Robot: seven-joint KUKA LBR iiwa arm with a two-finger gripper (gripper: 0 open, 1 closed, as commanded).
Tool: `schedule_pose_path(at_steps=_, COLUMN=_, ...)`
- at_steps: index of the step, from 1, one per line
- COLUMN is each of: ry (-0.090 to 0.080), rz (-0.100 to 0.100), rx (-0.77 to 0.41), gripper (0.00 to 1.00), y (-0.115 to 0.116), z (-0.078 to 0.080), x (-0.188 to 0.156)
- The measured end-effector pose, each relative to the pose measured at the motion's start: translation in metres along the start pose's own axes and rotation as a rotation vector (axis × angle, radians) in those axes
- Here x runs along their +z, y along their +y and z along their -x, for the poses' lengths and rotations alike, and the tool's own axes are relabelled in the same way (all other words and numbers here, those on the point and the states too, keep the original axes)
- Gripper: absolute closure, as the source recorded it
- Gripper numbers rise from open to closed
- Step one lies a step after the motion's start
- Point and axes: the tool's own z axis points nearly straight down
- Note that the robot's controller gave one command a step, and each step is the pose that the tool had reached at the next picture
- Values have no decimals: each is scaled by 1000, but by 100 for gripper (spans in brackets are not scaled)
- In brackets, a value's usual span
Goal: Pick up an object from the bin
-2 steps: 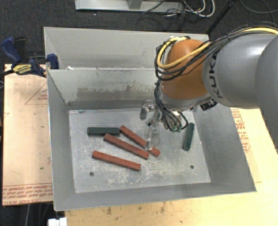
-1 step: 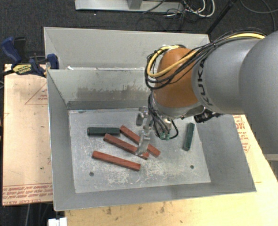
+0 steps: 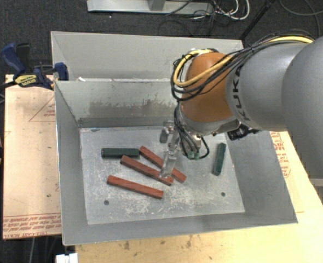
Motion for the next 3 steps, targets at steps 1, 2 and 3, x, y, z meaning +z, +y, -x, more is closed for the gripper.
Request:
schedule_pose_path(at_steps=1, ry=2, rz=0, rx=183, gripper=0, y=1, z=-5, x=38)
schedule_pose_path(at_steps=2, ry=3, rz=0, rx=195, gripper=100, y=3, z=-5, x=56)
schedule_pose_path(at_steps=3, ry=3, rz=0, rx=195, gripper=100, y=3, z=-5, x=56)
